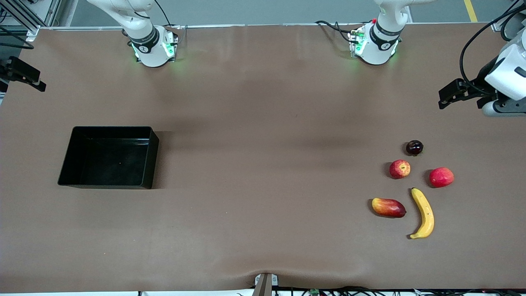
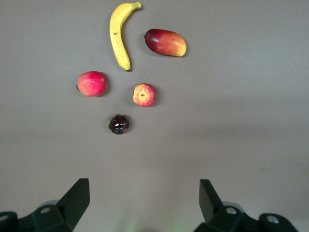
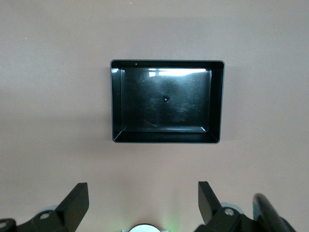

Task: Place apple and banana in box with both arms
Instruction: 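Reach the left gripper to the red-yellow apple and grasp it, then lift the apple with the left gripper while the right gripper reaches the box, then carry the apple over the box while the right gripper slides the box, then open the left gripper over the box while the right gripper withdraws, then move the left gripper to the yellow banana and grasp its stem end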

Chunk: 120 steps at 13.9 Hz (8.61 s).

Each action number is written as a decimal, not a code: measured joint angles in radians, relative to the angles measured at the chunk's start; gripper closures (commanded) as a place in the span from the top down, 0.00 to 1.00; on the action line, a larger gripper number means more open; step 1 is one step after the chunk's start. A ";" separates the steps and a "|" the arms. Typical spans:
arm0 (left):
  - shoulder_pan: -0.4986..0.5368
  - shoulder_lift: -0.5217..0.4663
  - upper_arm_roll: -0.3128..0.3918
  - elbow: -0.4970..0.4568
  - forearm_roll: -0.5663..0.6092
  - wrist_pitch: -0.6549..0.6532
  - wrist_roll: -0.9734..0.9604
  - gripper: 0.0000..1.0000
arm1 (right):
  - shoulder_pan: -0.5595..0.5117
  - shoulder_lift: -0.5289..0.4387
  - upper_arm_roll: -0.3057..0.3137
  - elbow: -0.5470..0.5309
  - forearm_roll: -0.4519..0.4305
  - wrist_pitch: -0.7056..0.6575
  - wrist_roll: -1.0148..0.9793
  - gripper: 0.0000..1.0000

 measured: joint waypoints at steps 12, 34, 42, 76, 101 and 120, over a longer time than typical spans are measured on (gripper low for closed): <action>0.017 0.176 0.022 0.008 0.001 0.101 -0.022 1.00 | 0.000 0.018 -0.004 0.000 -0.001 -0.001 0.000 1.00; 0.042 0.395 0.025 -0.385 0.137 0.717 -1.095 1.00 | -0.239 0.500 -0.029 -0.091 -0.012 0.403 -0.250 1.00; 0.081 0.469 0.012 -0.380 0.138 0.789 -1.095 1.00 | -0.286 0.532 -0.029 -0.360 -0.012 0.732 -0.324 0.14; 0.033 0.490 -0.172 -0.022 0.146 0.432 -0.921 0.00 | 0.596 0.564 0.007 -0.108 0.239 0.657 0.592 0.00; -0.290 0.746 -0.282 0.001 0.177 0.428 -0.861 0.00 | 0.380 0.607 -0.033 0.404 0.127 0.157 0.627 1.00; 0.023 0.536 -0.269 0.116 0.311 0.341 -0.482 1.00 | 0.111 -0.025 -0.009 -0.024 0.004 0.028 0.171 1.00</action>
